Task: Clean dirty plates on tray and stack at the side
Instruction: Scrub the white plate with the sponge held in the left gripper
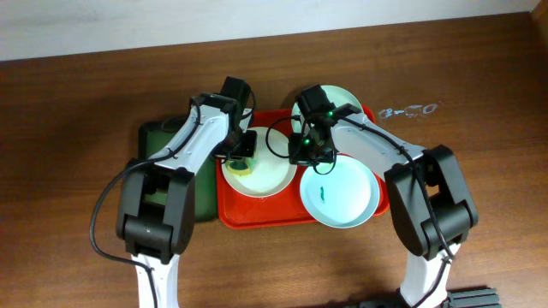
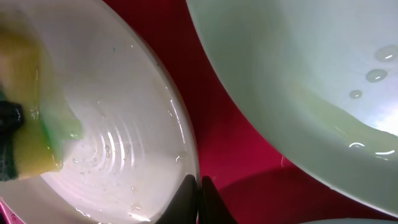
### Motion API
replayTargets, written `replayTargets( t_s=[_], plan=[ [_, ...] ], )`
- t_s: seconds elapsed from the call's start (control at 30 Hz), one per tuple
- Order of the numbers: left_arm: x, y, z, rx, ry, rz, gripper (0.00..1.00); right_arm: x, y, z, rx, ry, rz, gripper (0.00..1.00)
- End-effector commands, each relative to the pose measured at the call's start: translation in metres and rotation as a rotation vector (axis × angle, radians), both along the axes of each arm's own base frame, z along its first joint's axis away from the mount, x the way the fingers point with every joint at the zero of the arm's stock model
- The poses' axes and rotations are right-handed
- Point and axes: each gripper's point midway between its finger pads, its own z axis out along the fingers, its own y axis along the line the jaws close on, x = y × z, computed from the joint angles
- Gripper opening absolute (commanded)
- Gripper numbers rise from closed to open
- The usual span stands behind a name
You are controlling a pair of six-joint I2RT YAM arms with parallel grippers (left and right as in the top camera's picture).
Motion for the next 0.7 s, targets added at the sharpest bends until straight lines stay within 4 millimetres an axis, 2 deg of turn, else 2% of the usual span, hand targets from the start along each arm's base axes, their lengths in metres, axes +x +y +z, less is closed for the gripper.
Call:
replayTargets(
  t_s=[0.0,0.07,0.13,0.23,0.27,0.4,0.5,0.57,0.67],
  plan=[
    [-0.023,-0.014,-0.037,-0.063,0.135,-0.02,0.0,-0.003,-0.002,-0.005,-0.016,0.01,-0.002,0.04],
    [-0.02,-0.028,-0.019,-0.152,0.124,-0.041,0.0,-0.003,-0.002,-0.005,-0.017,0.01,-0.001,0.04],
    [-0.011,-0.039,0.01,-0.245,0.084,-0.045,0.0,-0.003,-0.002,-0.005,-0.017,0.01,-0.001,0.04],
    [0.003,-0.037,0.057,-0.295,-0.025,-0.043,0.0,-0.003,-0.002,-0.005,-0.017,0.01,-0.001,0.04],
    [0.006,-0.033,0.066,-0.286,-0.052,-0.04,0.0,-0.003,-0.002,-0.005,-0.017,0.009,-0.001,0.04],
    [0.006,-0.013,0.055,-0.157,-0.069,-0.021,0.0,-0.003,-0.002,-0.005,-0.017,0.01,-0.001,0.04],
    [-0.003,-0.006,0.036,-0.12,-0.04,-0.018,0.0,-0.003,-0.002,-0.005,-0.016,0.01,-0.002,0.04],
    [-0.016,-0.002,0.014,-0.105,0.002,-0.016,0.0,-0.003,-0.002,-0.005,-0.016,0.01,-0.001,0.04],
    [-0.028,0.007,-0.008,-0.073,0.039,0.053,0.0,-0.003,-0.002,-0.005,-0.017,0.01,-0.001,0.04]
  ],
)
